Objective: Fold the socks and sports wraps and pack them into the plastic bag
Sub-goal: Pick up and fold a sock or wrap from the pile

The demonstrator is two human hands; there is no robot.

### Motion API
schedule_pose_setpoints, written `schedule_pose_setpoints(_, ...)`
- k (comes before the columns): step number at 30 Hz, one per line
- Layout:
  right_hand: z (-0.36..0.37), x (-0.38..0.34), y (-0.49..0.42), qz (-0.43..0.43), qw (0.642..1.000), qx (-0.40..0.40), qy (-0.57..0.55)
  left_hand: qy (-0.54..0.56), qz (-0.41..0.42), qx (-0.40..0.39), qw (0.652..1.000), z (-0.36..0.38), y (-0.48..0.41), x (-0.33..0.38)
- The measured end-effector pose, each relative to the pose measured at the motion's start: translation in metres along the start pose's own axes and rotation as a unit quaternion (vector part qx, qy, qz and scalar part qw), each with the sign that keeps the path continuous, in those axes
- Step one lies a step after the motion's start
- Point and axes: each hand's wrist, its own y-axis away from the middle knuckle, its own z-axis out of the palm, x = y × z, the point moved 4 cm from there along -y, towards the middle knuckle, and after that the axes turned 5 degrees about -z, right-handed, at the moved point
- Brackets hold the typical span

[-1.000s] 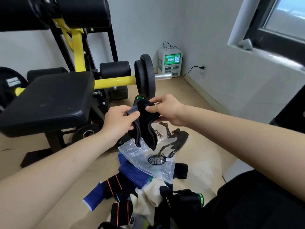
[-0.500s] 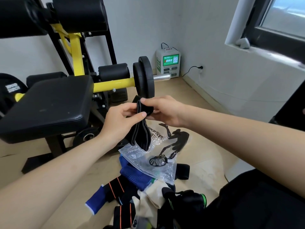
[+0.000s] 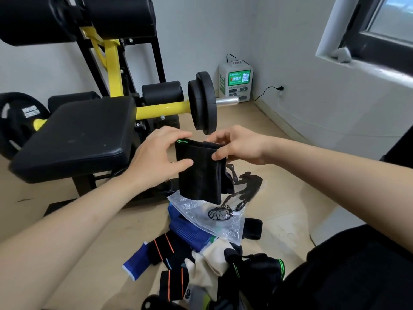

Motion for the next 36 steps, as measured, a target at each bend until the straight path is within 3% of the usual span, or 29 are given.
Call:
schedule_pose_setpoints(4, 0.005, -0.014, 0.004, -0.041, 0.996, -0.063, 0.038, -0.032, -0.027, -0.098, 0.994, 0.01, 0.003, -0.005)
schedule_pose_setpoints(10, 0.002, -0.02, 0.007, -0.08, 0.986, -0.042, 0.141, 0.086, -0.089, -0.098, 0.987, 0.005, 0.001, -0.008)
schedule_pose_setpoints(16, 0.03, -0.042, 0.017, -0.245, 0.896, -0.043, 0.367, 0.202, -0.169, -0.039, 0.964, -0.007, 0.0, -0.015)
schedule_pose_setpoints(18, 0.033, -0.042, 0.014, -0.263, 0.871, -0.051, 0.411, 0.222, -0.181, -0.031, 0.958, -0.012, 0.0, -0.016)
schedule_pose_setpoints(20, 0.033, -0.041, 0.01, -0.252, 0.87, -0.057, 0.42, 0.221, -0.187, -0.023, 0.957, -0.016, 0.0, -0.017)
schedule_pose_setpoints(25, 0.03, -0.036, 0.009, -0.182, 0.917, -0.041, 0.353, 0.193, -0.164, -0.014, 0.967, -0.025, 0.002, -0.014)
schedule_pose_setpoints(30, 0.014, -0.026, 0.009, -0.113, 0.977, 0.012, 0.18, 0.255, -0.2, -0.056, 0.944, -0.022, 0.01, -0.023)
schedule_pose_setpoints(36, 0.002, -0.02, 0.011, -0.064, 0.997, 0.037, 0.014, 0.278, -0.218, -0.069, 0.933, -0.01, 0.014, -0.028)
